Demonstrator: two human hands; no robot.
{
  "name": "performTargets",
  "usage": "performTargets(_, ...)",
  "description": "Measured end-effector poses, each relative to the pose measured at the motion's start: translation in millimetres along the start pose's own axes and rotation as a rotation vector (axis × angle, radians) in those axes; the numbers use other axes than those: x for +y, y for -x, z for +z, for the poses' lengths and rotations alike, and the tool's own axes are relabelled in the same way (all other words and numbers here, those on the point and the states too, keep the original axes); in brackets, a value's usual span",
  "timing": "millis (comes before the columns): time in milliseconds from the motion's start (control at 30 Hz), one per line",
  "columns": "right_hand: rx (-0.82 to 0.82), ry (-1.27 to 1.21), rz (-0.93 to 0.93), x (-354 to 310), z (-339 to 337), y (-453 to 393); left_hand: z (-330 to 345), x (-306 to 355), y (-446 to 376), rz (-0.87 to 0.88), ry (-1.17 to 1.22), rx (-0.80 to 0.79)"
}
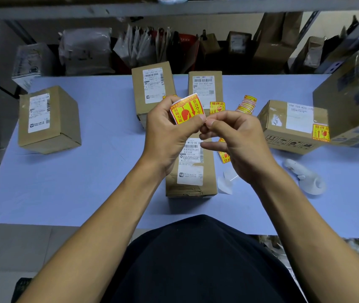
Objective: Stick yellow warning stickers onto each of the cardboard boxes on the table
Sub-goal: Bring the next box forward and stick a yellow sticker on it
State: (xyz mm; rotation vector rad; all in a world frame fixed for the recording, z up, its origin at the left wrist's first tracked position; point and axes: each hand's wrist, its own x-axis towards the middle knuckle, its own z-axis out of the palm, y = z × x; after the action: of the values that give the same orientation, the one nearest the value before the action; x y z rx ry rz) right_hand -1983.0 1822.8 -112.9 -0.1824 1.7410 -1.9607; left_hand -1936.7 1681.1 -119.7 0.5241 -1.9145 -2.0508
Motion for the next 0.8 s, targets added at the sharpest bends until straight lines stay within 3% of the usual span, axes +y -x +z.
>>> performTargets(133,-0.020,0.005,-0.012,0,-1,-1,-1,1,-2,-0.036,0.068,-0.038)
performTargets(400,-0.135,-0.032,-0.058,3,-5,0,-8,12,-6,-0.283,0.309,-0.208)
performTargets(800,-0.105,-0.073,-0.056,2,0,0,-8,17,-5,-0.348,0.340,-0.248)
